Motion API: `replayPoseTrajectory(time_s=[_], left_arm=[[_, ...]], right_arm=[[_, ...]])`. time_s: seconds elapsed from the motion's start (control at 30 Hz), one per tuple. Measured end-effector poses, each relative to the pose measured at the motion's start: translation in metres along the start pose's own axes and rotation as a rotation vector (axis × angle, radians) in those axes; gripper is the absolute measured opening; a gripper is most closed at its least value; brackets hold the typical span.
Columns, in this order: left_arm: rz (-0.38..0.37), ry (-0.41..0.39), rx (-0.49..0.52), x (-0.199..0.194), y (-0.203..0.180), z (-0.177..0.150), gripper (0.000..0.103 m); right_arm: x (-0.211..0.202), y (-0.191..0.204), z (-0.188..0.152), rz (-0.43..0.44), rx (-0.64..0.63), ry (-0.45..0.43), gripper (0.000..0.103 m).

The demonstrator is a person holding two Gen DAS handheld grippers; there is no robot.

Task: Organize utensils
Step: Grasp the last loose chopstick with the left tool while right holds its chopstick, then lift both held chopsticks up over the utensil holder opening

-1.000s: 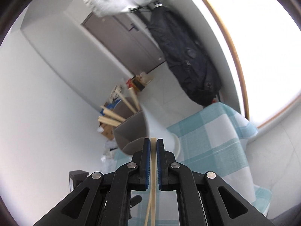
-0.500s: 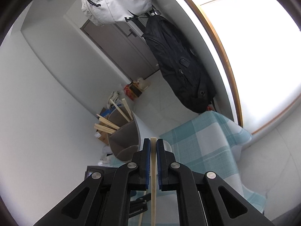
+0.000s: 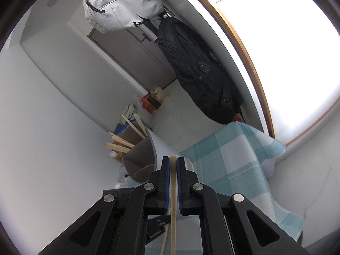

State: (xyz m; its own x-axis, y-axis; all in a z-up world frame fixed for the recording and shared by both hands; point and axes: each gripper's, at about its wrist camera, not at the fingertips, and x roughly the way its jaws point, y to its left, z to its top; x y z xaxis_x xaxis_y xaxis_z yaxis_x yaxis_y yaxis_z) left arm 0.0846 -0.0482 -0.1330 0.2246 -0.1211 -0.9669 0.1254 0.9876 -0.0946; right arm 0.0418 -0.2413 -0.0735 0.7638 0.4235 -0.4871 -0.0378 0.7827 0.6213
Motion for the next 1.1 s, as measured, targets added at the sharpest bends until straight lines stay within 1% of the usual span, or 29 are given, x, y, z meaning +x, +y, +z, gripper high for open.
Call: replayPoseTrajectory(time_s=[0.1, 0.17, 0.27, 0.37, 0.6, 0.73, 0.83, 0.9, 1.0, 1.1], left_arm=[[-0.018, -0.001, -0.012, -0.001, 0.003, 0.000, 0.002], [-0.007, -0.002, -0.012, -0.002, 0.003, -0.001, 0.002], [-0.007, -0.030, -0.021, -0.007, 0.003, 0.000, 0.002], [-0.025, -0.081, -0.050, -0.017, 0.007, 0.002, 0.002], [-0.068, -0.284, -0.085, -0.068, 0.013, -0.015, 0.002], [-0.080, -0.369, -0.099, -0.088, 0.016, -0.024, 0.002], [-0.087, -0.398, -0.094, -0.094, 0.014, -0.028, 0.002], [-0.085, -0.416, -0.084, -0.097, 0.017, -0.028, 0.002], [-0.094, -0.431, -0.072, -0.101, 0.024, -0.029, 0.002], [-0.109, -0.440, -0.066, -0.106, 0.025, -0.030, 0.002]], right_arm=[[0.000, -0.001, -0.001, -0.007, -0.002, -0.001, 0.006], [-0.001, -0.001, -0.001, -0.011, -0.002, -0.001, 0.006], [-0.001, -0.002, -0.002, -0.023, -0.002, -0.003, 0.006], [-0.001, -0.002, -0.003, -0.033, -0.004, -0.005, 0.006], [-0.003, -0.002, -0.006, -0.051, -0.015, -0.013, 0.006], [-0.005, 0.002, -0.008, -0.052, -0.031, -0.025, 0.006], [-0.006, 0.009, -0.011, -0.043, -0.057, -0.036, 0.006], [-0.008, 0.016, -0.013, -0.007, -0.082, -0.052, 0.006], [-0.011, 0.035, -0.018, 0.024, -0.161, -0.085, 0.006], [-0.011, 0.050, -0.026, 0.041, -0.221, -0.094, 0.006]])
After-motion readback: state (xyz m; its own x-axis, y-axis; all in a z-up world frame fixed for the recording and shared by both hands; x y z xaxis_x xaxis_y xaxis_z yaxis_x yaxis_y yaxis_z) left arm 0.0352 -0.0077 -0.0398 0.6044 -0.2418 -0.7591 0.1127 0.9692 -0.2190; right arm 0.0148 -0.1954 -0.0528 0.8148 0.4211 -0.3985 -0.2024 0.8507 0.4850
